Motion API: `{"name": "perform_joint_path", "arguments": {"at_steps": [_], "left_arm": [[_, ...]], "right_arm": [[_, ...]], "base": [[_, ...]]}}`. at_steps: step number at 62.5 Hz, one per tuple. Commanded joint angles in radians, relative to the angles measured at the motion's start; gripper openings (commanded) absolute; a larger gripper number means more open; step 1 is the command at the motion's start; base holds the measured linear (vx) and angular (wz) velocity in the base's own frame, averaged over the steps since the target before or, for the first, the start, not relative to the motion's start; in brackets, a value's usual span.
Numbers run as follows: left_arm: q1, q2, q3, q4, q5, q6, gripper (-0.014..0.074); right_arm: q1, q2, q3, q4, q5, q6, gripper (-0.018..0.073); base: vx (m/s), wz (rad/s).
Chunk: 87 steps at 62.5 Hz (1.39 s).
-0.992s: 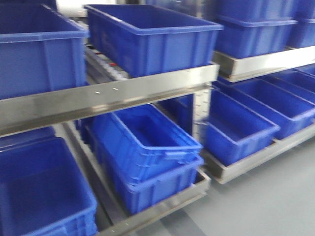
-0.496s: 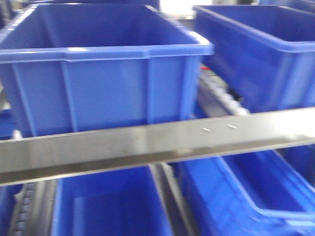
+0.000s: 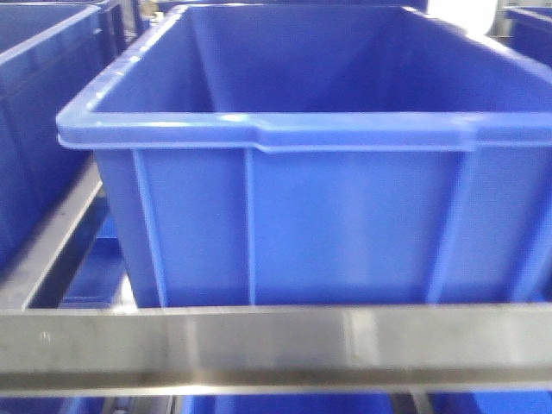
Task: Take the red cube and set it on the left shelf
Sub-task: 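Drive the base to the shelf of blue crates, holding the cube, then lower the held red cube into the blue crate beside two red cubes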
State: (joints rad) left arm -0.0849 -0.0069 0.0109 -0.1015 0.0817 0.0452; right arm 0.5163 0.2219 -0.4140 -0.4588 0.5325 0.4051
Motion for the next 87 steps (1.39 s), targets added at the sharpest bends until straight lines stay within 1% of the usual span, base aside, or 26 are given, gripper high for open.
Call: {"name": "perform_joint_path", "arguments": {"at_steps": [1, 32, 87], "left_arm": [[-0.005, -0.012, 0.024, 0.000, -0.088, -0.005, 0.0101], [-0.005, -0.012, 0.024, 0.000, -0.088, -0.005, 0.0101], [-0.005, -0.012, 0.024, 0.000, -0.088, -0.005, 0.0101]], "right_arm": [[0.000, 0.009, -0.026, -0.034, -0.076, -0.006, 0.0160], [0.000, 0.009, -0.026, -0.034, -0.076, -0.006, 0.0160], [0.000, 0.009, -0.026, -0.025, -0.073, -0.006, 0.0160]], "base": [[0.20, -0.04], [0.11, 0.02], [0.00, 0.00]]}}
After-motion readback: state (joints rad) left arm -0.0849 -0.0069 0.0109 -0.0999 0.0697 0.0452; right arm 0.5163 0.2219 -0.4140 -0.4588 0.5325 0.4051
